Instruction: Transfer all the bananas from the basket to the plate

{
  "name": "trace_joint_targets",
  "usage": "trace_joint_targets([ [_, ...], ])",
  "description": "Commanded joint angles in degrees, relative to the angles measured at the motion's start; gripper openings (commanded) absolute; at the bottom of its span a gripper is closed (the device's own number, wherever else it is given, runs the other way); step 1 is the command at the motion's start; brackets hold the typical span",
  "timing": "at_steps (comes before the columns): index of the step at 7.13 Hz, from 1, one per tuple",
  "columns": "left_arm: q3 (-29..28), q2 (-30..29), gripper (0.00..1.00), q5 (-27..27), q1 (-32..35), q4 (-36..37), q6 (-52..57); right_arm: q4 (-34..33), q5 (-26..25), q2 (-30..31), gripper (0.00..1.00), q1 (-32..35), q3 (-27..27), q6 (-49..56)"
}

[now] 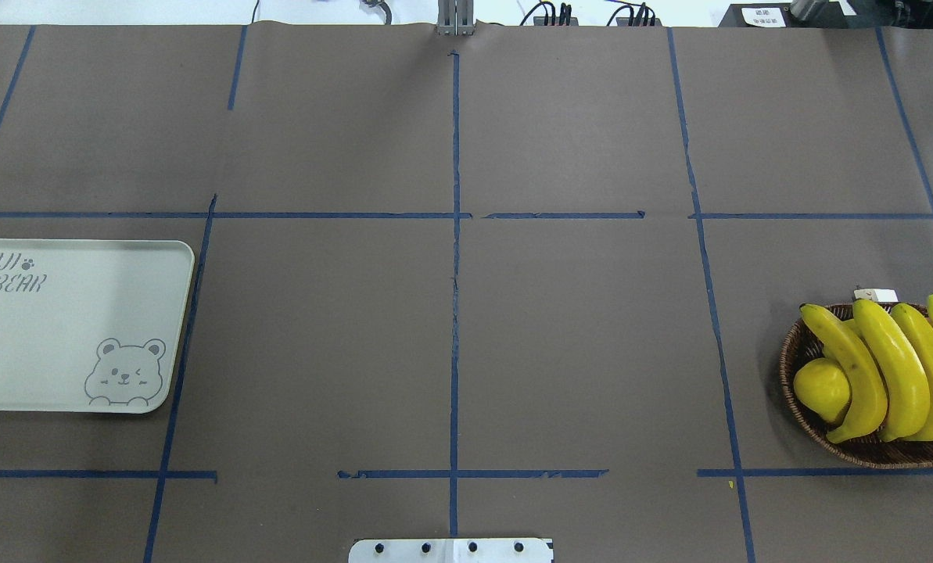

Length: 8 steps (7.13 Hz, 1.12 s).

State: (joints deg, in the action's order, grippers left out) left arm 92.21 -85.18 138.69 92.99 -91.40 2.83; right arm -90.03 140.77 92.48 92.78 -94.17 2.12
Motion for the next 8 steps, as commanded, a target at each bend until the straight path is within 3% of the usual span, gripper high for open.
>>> trace_joint_targets([
  [1, 0.43, 0.10, 1.00, 0.00, 0.09, 0.00, -0.01, 0.37, 1.70, 1.90, 1.00, -0.85, -3.99, 0.34],
  [3, 0.87, 0.54, 1.00, 0.00, 0.09, -0.09, -0.01, -0.06, -4.67, 3.92, 1.00, -5.82, -12.13, -0.70],
  [4, 1.13, 0.63, 1.00, 0.00, 0.09, -0.09, -0.01, 0.02, -6.45, 4.63, 1.00, -8.29, -14.88, -11.32],
  [5, 0.96, 0.71, 1.00, 0.00, 0.09, -0.09, 0.16, 1.16, -5.08, 8.56, 1.00, -9.54, -19.17, -14.22],
  [8, 1.31, 0.89, 1.00, 0.00, 0.18, -0.09, 0.16, 23.43, -6.12, 22.19, 1.00, -15.95, -21.23, -16.00],
])
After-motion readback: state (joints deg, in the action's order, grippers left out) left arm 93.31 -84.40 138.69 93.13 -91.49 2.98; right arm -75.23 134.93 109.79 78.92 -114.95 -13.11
